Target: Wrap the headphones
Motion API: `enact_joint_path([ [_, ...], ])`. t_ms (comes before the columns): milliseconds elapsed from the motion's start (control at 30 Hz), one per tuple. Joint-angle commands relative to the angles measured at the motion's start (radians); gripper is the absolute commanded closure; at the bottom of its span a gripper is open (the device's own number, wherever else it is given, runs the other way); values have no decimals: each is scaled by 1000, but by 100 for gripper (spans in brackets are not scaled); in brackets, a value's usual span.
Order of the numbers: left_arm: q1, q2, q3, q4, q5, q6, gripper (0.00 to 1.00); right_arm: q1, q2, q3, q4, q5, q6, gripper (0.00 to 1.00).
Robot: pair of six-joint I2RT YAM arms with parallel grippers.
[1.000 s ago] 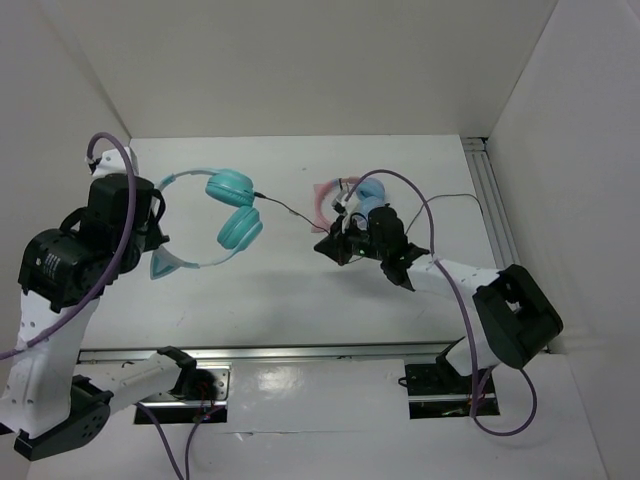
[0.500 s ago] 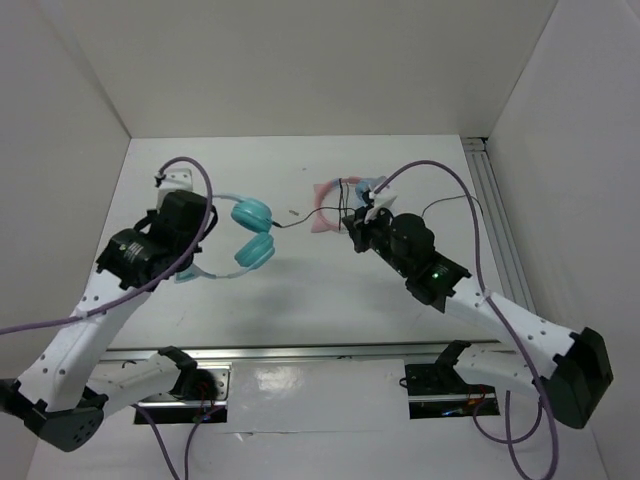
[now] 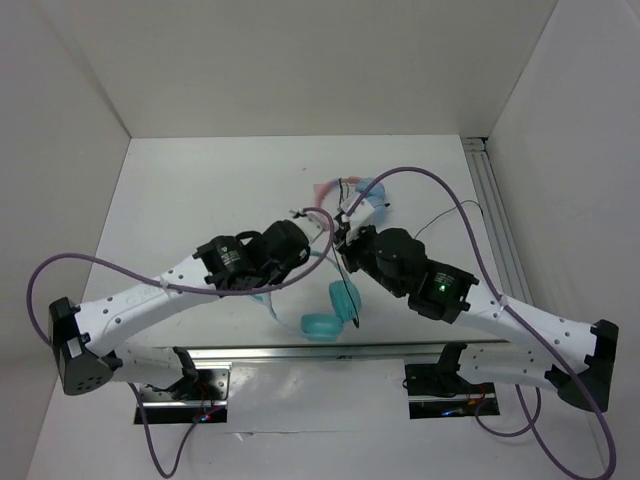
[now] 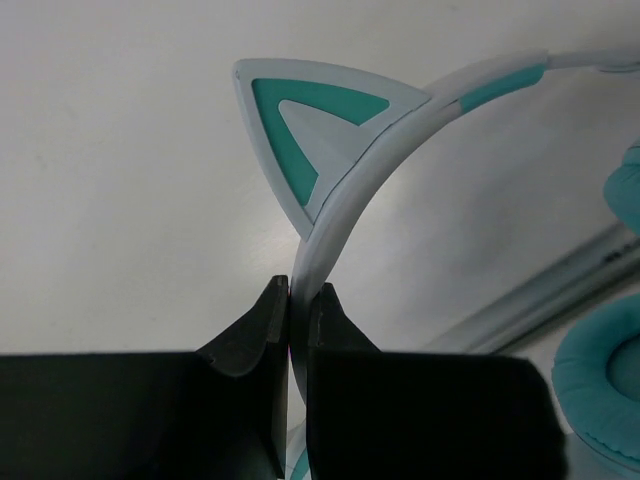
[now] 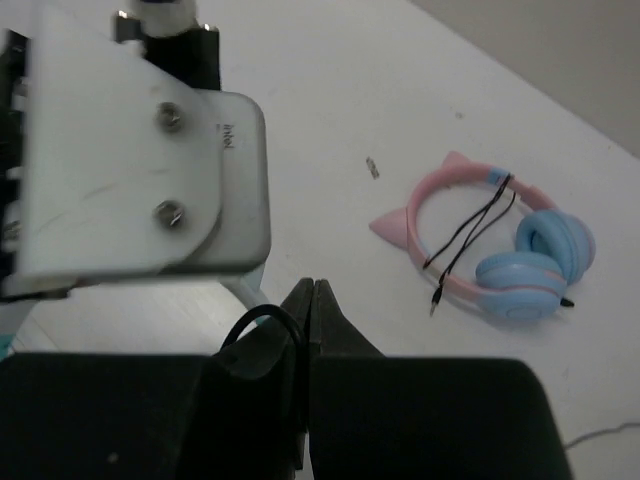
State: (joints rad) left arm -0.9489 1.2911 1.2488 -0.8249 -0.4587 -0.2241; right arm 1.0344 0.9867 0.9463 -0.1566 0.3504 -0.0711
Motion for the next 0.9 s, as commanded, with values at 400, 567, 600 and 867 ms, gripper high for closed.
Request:
enact_joint_path([
  [400,-136,-288,-31,107,333,106,100,29,34,-41,11,78,-51,100],
  [567,-136,-348,-31,145,373,115,100,1,33,-50,22,-107,-61,100],
  [600,-136,-367,-31,145,350,115,100,-14,33,-50,22,-140,-61,100],
  [867,-136,-438,55,201,45,-4,100,-181,125,-86,178,-544,-61,97],
])
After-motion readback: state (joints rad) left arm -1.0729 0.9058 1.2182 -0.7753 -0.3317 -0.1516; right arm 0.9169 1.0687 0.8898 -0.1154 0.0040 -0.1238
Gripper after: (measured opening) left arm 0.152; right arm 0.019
